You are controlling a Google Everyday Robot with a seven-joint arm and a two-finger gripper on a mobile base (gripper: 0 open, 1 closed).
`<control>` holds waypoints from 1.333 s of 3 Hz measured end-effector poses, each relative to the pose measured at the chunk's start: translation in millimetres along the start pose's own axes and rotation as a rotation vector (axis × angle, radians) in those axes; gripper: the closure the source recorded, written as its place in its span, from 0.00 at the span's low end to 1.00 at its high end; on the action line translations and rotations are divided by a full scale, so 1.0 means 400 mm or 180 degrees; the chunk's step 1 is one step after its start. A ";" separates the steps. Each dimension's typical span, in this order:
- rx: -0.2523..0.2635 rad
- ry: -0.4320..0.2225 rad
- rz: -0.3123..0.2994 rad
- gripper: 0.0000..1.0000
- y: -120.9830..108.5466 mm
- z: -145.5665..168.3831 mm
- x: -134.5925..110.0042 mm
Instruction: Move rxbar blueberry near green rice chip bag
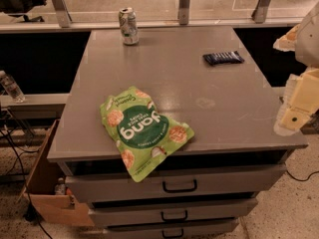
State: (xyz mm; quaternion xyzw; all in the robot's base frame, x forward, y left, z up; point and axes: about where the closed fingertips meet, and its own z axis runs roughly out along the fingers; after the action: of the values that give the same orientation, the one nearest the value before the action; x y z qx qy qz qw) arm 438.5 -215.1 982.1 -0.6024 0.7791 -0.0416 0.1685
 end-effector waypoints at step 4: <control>0.0367 -0.0795 0.0284 0.00 -0.302 0.141 0.015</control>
Offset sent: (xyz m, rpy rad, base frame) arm 0.0637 -0.0255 -0.0151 0.1422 -0.0809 -0.0432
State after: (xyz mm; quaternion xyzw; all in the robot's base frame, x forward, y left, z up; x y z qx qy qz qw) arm 566.5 -245.7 960.2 -0.5571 0.7744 -0.0035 0.3001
